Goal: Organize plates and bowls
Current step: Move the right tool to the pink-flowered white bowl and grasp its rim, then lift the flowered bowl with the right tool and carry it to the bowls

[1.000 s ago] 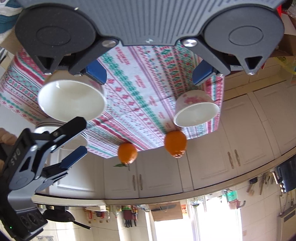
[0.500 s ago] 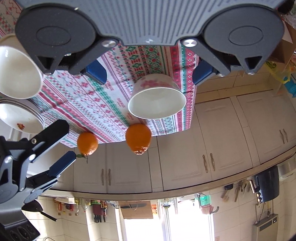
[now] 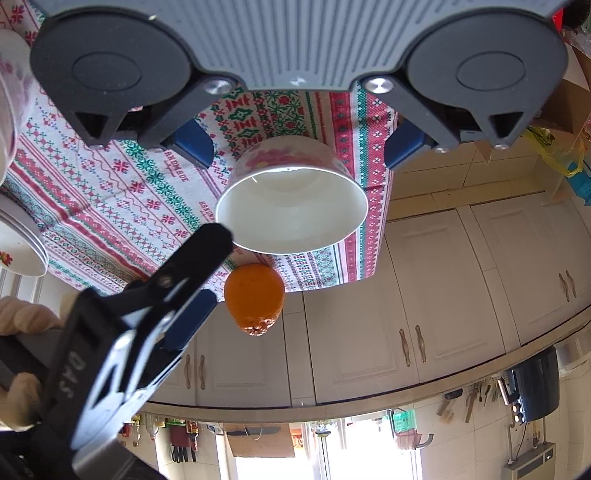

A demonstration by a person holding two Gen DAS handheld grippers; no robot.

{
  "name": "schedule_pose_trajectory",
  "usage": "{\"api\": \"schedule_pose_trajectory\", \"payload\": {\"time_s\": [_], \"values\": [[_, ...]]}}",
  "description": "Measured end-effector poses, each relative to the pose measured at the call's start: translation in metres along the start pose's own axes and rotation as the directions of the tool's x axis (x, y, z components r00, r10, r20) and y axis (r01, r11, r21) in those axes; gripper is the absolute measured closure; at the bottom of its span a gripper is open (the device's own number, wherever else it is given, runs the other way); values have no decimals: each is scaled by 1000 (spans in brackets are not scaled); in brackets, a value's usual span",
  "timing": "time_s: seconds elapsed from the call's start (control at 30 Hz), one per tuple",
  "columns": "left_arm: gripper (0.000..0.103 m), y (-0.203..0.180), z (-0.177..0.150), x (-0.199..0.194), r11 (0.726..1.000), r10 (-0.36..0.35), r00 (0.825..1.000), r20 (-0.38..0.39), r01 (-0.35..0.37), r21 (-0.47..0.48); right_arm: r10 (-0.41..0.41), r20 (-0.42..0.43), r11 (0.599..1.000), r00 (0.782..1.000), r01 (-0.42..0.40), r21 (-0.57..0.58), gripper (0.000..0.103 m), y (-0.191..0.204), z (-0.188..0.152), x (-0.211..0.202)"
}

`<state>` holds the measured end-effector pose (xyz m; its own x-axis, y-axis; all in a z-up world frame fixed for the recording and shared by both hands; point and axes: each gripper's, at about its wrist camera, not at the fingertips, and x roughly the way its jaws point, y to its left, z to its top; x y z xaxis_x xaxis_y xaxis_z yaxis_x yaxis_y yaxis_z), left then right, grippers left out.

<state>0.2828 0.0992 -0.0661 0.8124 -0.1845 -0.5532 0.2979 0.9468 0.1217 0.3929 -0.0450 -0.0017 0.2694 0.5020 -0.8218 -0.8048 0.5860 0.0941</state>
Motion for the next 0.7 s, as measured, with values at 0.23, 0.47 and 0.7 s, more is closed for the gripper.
{"api": "schedule_pose_trajectory", "payload": {"time_s": [0.23,0.47,0.7], "values": [[5,0,0,18,1000,-4,1000,-17,4,-1,35,-32,999,999,-34,30,2,-17,9,33],[12,0,-2,28,1000,-13,1000,-24,13,3,74,-42,995,996,-71,66,16,-31,16,57],[15,2,-1,30,1000,-29,999,-17,29,0,107,-41,991,993,-103,87,28,-36,17,67]]}}
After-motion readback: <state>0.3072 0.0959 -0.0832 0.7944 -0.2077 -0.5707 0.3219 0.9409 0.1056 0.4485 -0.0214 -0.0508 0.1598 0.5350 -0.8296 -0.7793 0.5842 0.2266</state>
